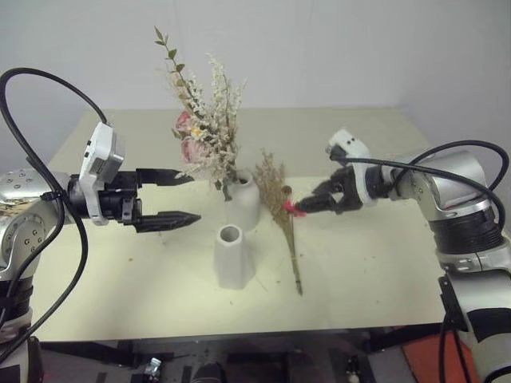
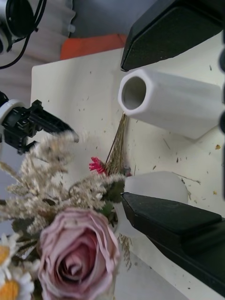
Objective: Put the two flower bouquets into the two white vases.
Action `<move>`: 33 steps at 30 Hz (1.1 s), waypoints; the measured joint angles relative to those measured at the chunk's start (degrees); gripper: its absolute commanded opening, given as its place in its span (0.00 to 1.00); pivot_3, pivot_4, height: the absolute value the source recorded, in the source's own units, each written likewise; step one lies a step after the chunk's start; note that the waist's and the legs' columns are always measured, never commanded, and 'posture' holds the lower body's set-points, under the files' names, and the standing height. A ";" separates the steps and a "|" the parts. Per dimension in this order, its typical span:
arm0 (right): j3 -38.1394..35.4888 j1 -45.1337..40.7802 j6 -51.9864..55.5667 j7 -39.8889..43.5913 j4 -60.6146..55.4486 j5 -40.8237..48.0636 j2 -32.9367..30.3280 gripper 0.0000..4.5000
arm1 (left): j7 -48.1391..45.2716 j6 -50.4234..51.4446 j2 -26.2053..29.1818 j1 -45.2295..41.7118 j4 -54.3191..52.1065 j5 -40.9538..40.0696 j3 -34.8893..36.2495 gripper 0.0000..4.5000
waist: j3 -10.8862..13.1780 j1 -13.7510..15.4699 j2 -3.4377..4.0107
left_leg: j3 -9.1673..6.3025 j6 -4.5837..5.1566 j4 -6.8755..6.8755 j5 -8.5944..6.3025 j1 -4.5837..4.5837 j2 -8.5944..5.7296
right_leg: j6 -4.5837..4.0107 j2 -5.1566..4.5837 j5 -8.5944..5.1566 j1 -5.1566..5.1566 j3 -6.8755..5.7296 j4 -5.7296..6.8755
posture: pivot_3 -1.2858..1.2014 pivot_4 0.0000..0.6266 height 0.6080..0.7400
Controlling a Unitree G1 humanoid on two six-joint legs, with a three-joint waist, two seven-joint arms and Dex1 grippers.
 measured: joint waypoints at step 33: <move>16.82 -3.22 12.28 -9.88 7.70 3.47 11.99 0.20 | -0.72 0.67 1.83 10.42 -7.56 -5.99 4.46 1.00 | 0.00 -0.16 0.00 | 0.00 0.00 0.01 0.00 0.01 0.02 | -0.05 0.02 0.03 -0.02 0.00 0.01 | 0.52 0.24 1.00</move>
